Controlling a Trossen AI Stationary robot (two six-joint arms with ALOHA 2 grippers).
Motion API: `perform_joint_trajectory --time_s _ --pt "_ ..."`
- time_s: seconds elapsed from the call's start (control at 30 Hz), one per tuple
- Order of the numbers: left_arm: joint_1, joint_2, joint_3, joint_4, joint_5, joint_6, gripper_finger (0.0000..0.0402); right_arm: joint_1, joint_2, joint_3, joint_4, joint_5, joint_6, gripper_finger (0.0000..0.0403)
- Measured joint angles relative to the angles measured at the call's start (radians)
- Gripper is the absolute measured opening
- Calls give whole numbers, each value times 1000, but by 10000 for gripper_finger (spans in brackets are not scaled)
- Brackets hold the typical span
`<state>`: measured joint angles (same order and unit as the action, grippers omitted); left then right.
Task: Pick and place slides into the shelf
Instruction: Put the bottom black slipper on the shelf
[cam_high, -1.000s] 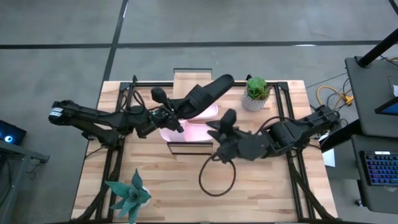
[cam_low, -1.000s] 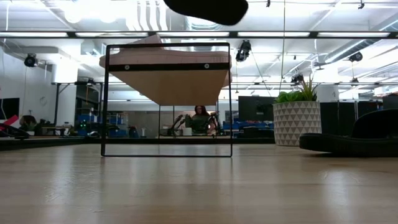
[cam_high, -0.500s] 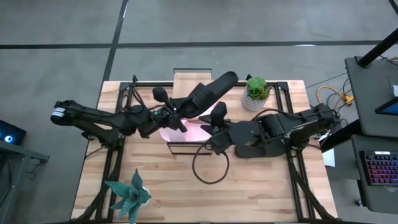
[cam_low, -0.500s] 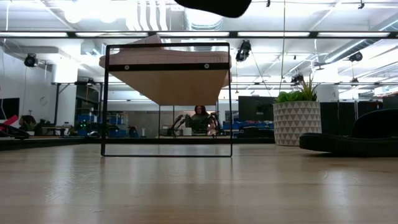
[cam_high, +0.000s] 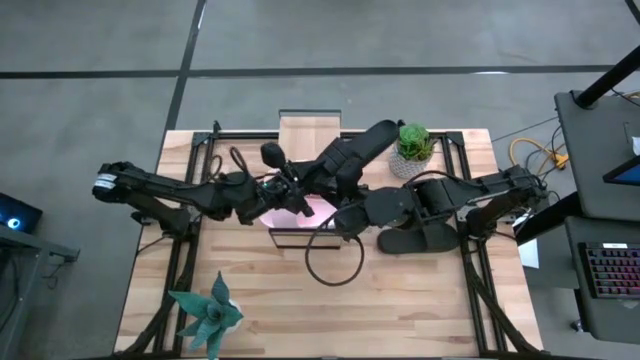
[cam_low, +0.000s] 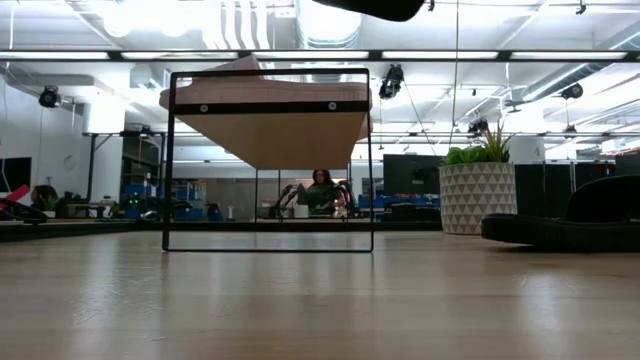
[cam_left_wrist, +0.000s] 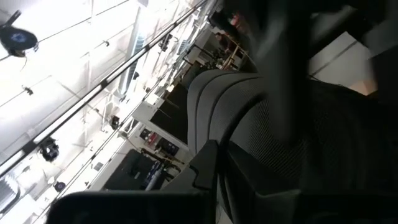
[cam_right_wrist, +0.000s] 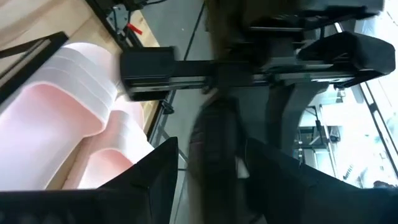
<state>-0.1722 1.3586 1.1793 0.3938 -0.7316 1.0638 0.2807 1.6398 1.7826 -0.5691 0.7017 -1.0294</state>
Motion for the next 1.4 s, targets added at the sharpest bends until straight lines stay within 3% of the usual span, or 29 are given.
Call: perform_joint_trajectory --time_s 0.6,0.73,0.9,1.17,1.3,1.4 --pt "-11 14 34 -4 -7 23 0 -13 0 -7 -2 69 -19 143" --pt "-12 13 34 -7 -5 22 0 -12 0 -7 -1 70 -23 117" --pt "-13 11 34 -7 -1 23 0 -13 0 -7 -7 76 -53 46" --pt "-19 4 34 -17 -4 23 1 -13 0 -7 -4 76 -44 43" --pt "-14 -51 25 -97 -12 -4 26 -13 -4 -7 -1 77 10 43" --pt "-13 -116 25 -187 -18 -70 62 -15 -17 -8 3 11 42 43"
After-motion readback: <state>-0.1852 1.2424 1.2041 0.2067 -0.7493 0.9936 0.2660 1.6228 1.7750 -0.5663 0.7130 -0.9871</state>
